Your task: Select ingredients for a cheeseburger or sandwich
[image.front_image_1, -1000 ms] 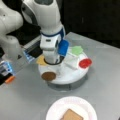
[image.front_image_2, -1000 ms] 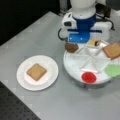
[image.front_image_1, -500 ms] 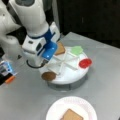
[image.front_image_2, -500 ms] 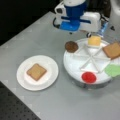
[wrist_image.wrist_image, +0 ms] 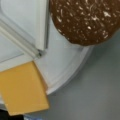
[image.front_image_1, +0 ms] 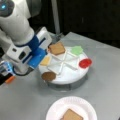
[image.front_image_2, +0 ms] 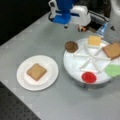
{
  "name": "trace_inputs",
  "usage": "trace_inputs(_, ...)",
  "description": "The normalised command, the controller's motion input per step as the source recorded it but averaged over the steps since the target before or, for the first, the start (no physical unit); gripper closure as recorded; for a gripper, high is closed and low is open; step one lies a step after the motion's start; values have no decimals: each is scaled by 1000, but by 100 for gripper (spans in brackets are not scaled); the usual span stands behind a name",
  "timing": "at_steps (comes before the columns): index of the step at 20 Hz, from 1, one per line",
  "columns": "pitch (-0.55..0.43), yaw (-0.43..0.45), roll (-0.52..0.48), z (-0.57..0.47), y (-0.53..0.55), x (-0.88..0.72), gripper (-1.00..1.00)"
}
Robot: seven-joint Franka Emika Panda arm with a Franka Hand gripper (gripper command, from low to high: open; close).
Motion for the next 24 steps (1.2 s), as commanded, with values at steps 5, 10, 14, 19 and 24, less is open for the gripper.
trace_inputs(5,87,-33,413,-69,-332,108,-100)
trace_inputs(10,62,55,489,-130,-382,286,-100)
trace_inputs(14,75,68,467,-97,-370,445,-100)
trace_inputs(19,116,129,395,11,-327,466,-100)
trace_inputs(24,99,158,442,1,-275,422,-100)
